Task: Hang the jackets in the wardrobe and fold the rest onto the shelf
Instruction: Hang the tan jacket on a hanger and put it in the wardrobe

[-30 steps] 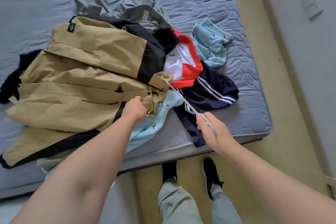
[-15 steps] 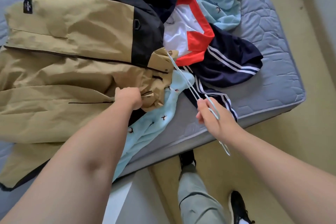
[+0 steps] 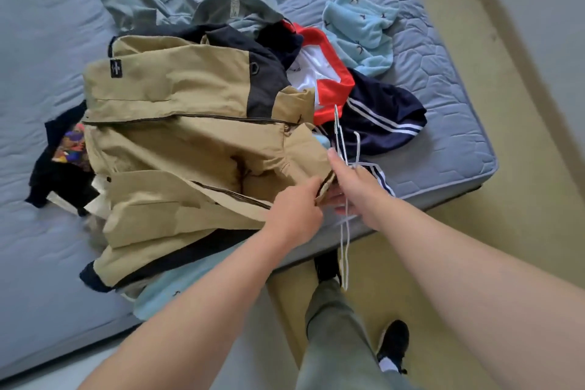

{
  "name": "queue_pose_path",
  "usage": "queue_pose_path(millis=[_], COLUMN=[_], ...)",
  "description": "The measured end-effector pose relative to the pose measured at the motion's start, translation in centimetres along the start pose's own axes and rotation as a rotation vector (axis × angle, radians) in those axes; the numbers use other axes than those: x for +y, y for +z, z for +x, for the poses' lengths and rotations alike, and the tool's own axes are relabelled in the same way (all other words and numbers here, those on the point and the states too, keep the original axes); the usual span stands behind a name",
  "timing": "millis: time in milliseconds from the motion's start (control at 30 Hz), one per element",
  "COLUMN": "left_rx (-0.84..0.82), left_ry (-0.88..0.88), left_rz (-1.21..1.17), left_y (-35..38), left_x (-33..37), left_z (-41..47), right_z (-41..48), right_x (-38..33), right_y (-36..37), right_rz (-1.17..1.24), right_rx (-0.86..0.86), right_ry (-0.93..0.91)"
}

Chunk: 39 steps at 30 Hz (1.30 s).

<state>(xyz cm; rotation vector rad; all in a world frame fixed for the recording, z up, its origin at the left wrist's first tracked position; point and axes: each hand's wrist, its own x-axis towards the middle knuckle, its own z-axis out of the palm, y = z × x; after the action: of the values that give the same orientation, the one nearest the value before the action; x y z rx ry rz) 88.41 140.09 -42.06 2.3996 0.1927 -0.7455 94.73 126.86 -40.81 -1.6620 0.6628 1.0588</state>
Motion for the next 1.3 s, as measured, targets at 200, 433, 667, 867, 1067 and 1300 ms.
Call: queue_pose_path(millis=[200, 433, 667, 867, 1067, 1300], left_rx=[0.043, -0.005, 0.590, 0.335, 0.065, 0.053], left_ry=[0.184, 0.003, -0.221, -0.153, -0.047, -0.131], left_rz=[-0.066, -0.408, -0.412, -0.169, -0.187, -0.535], left_y=[1.5, 2.3, -3.0, -1.2, 4.3, 8.3], left_x=[6.6, 10.5, 13.9, 19.5, 25.3, 32.1], left_z=[-6.2, -10.6, -9.0, -8.5, -9.1, -8.3], right_z=[-5.7, -15.3, -27.9, -36.8, -41.6, -46.1], right_x=[-0.4, 0.5, -0.8, 0.2, 3.5, 8.3], right_y=[-4.8, -9.5, -15.3, -19.5, -23.3, -30.5], right_rz=[-0.197, -0.470, -0.535, -0.676, -0.575, -0.509], right_rx=[0.102, 0.248, 0.382, 0.465, 0.567, 0.831], right_ry=[-0.184, -0.569, -0.868, -1.001, -0.987, -0.886])
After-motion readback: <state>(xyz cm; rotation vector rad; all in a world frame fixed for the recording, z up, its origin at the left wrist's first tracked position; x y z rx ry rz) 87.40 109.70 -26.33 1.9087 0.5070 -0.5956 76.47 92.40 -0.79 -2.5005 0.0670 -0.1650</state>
